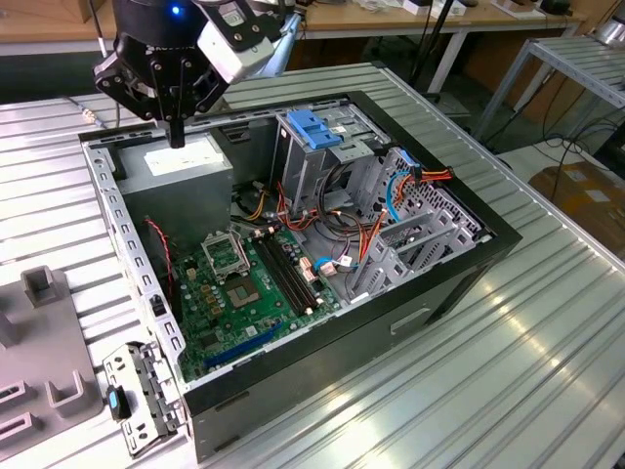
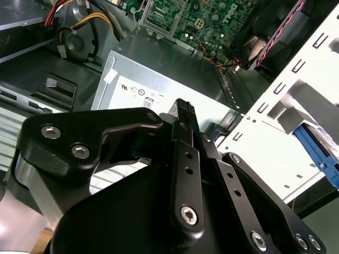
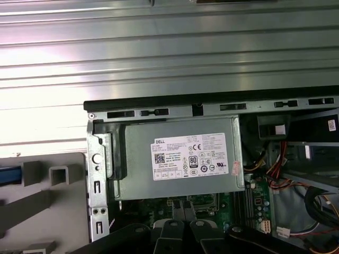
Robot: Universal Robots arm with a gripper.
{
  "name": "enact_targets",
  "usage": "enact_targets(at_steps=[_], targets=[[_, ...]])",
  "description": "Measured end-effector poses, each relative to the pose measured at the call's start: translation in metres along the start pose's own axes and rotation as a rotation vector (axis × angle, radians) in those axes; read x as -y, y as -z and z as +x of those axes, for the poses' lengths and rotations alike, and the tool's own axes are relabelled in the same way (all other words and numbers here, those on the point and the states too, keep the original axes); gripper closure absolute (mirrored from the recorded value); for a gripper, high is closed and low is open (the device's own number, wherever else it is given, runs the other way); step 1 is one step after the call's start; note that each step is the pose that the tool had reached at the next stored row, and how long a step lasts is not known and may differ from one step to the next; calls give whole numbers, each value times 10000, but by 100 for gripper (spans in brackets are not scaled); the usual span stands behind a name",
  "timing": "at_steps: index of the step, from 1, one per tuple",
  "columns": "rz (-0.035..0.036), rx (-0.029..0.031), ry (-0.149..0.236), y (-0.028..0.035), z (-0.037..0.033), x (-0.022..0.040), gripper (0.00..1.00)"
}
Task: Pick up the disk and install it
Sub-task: 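Reach for the disk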
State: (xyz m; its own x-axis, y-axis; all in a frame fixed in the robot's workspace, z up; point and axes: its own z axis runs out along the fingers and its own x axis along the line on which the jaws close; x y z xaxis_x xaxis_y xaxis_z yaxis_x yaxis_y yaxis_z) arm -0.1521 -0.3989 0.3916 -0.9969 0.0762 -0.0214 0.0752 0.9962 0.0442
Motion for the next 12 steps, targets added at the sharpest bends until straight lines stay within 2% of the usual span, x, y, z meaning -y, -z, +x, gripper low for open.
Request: enact_targets(at_steps=[12], targets=[[1, -9, -1, -1, 24, 2, 89]])
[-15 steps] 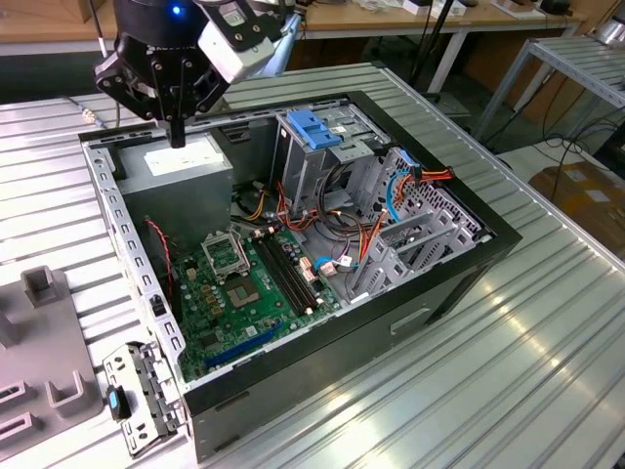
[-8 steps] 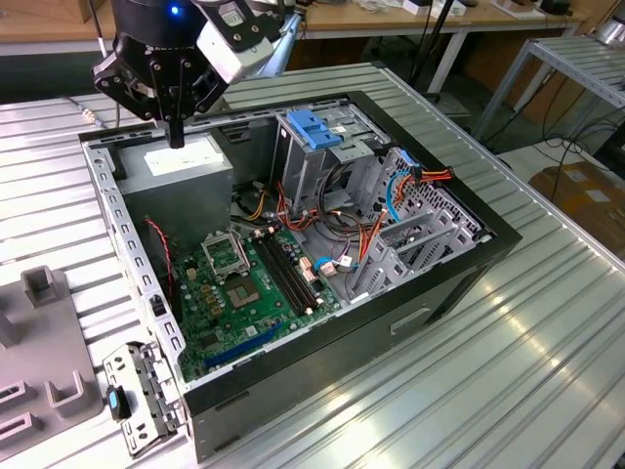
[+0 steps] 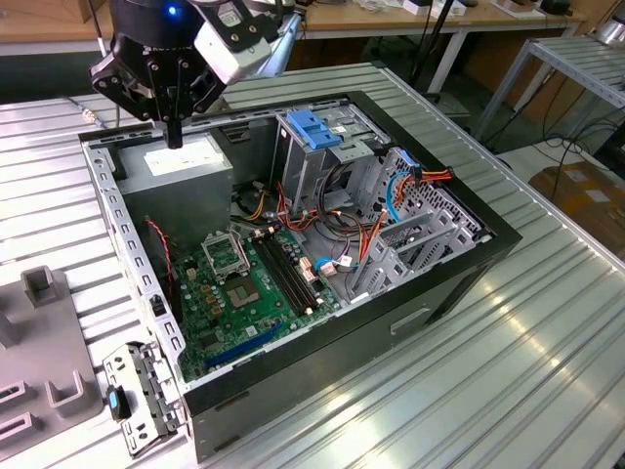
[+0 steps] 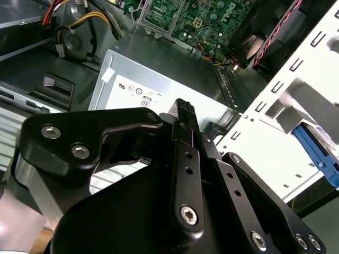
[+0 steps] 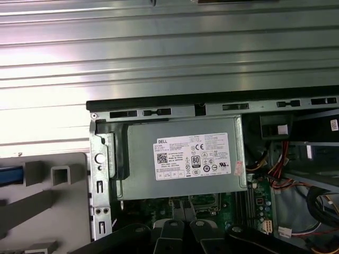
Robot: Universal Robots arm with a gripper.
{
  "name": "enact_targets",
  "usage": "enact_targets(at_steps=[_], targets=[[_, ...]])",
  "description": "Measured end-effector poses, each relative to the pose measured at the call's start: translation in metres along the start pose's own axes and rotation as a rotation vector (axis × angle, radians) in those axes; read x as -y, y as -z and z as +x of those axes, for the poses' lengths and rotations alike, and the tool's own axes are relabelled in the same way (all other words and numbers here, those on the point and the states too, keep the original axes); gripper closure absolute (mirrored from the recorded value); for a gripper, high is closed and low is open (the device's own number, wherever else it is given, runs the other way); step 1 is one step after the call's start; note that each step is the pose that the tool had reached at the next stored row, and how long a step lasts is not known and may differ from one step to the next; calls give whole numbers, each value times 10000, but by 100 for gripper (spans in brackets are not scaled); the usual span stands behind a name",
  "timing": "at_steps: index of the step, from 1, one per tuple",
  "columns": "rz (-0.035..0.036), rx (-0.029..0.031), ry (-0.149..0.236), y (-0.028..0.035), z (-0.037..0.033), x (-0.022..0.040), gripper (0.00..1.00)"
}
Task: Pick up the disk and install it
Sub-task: 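Reach for the disk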
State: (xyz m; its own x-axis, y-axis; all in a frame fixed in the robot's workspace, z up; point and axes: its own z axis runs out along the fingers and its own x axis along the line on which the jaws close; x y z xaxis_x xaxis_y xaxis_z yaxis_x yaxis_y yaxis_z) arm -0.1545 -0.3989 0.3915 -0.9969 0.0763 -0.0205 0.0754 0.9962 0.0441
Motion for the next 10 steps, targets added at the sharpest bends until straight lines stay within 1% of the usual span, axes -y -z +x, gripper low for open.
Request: enact_targets(at_steps=[10], targets=[[0, -1, 1, -1, 35, 3, 89]])
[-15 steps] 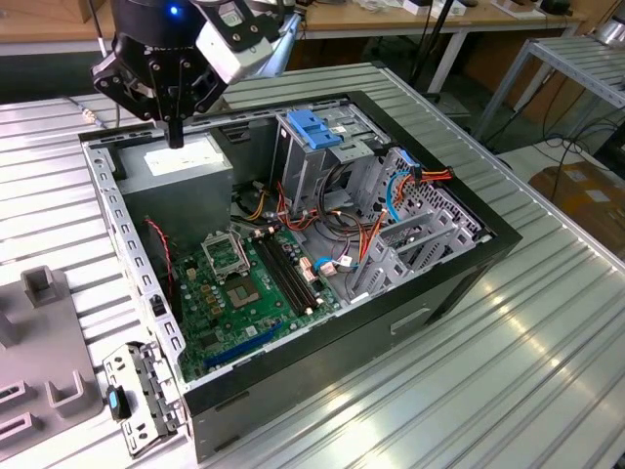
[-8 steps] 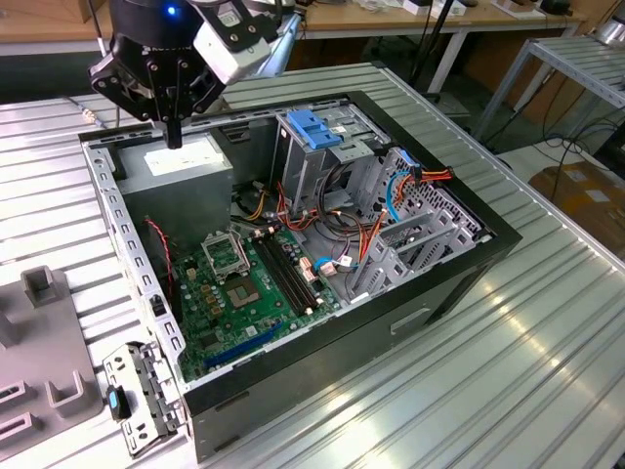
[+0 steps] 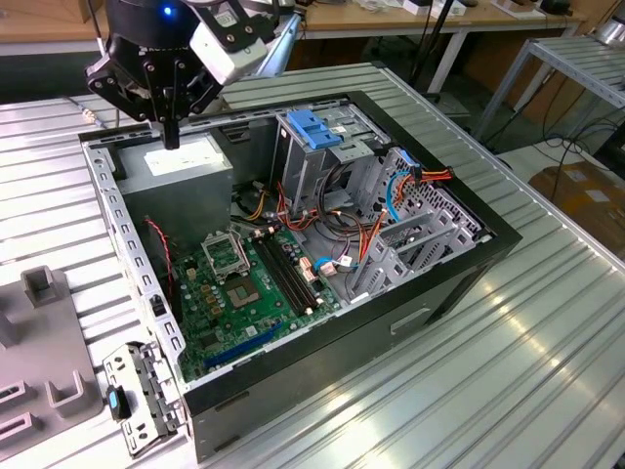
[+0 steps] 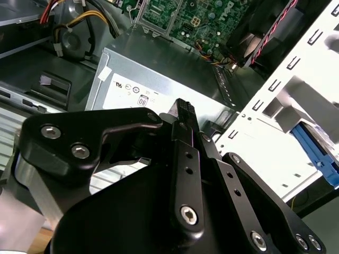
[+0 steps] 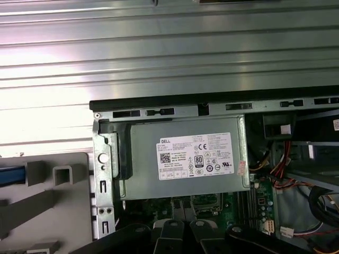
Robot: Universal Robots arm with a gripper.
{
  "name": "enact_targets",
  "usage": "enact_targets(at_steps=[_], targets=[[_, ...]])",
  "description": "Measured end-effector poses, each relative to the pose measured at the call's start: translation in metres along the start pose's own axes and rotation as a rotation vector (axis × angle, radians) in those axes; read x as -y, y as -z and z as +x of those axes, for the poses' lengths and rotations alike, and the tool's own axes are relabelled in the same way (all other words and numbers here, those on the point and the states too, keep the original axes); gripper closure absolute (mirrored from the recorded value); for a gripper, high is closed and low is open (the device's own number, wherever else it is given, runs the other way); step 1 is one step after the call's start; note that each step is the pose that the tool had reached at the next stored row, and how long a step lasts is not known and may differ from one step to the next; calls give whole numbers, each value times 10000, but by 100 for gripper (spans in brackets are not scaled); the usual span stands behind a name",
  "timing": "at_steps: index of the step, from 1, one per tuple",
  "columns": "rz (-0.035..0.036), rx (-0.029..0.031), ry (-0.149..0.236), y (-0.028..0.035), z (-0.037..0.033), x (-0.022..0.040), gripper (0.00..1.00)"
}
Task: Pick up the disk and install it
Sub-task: 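Reach for the disk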
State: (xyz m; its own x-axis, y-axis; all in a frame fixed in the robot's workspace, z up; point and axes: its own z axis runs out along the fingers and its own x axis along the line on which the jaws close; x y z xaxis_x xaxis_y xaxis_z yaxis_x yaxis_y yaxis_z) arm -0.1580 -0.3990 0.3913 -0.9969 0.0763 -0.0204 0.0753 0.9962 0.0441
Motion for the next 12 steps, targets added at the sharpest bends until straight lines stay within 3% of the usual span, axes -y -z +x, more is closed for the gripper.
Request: enact_targets(at_steps=[12], targets=[[1, 0, 0, 0, 90, 6, 89]])
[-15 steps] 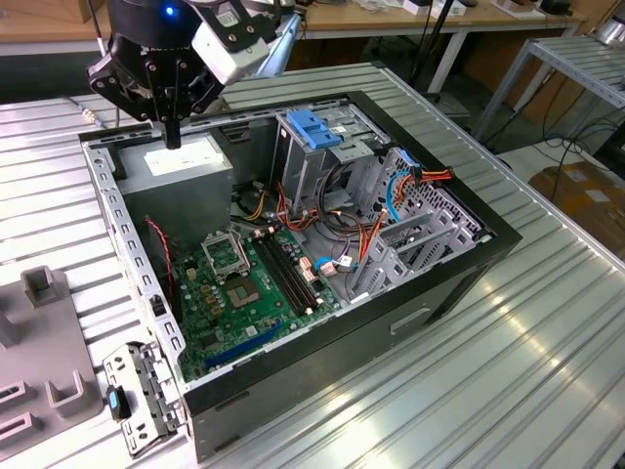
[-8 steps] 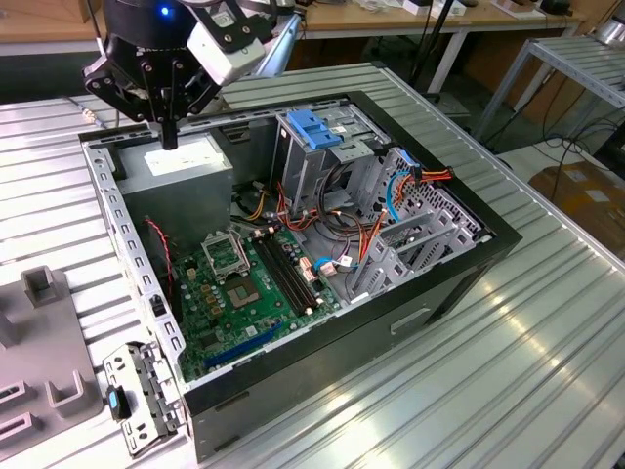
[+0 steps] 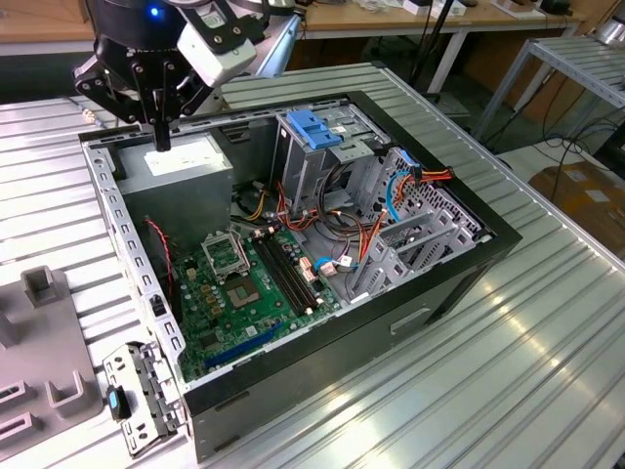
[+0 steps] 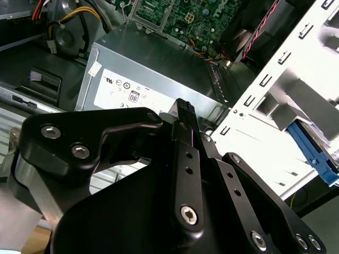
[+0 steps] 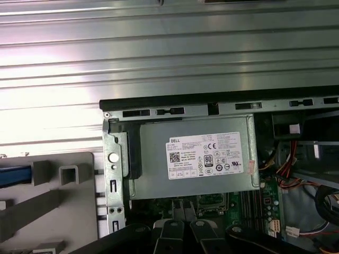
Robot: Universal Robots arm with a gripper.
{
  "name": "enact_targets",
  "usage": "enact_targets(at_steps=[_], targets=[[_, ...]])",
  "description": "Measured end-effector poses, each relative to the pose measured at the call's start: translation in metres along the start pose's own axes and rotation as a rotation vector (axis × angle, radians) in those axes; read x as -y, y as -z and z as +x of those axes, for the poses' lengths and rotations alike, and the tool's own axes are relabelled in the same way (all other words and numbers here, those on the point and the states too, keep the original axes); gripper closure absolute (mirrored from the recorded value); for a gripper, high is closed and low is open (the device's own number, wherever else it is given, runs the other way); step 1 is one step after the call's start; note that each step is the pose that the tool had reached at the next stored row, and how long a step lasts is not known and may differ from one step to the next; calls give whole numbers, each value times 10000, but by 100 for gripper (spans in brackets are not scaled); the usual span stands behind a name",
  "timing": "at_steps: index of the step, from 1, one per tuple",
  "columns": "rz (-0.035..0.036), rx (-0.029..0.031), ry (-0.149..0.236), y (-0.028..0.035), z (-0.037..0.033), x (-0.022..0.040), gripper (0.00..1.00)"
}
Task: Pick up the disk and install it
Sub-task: 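Reach for the disk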
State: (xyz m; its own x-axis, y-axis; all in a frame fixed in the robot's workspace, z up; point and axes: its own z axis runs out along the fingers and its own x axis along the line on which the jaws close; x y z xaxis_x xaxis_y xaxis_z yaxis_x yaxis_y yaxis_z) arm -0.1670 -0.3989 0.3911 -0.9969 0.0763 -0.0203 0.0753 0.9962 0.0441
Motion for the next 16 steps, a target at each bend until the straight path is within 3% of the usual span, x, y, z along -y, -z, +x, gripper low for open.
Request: enact_targets(at_steps=[16], targets=[[0, -2, 0, 3, 116, 9, 89]])
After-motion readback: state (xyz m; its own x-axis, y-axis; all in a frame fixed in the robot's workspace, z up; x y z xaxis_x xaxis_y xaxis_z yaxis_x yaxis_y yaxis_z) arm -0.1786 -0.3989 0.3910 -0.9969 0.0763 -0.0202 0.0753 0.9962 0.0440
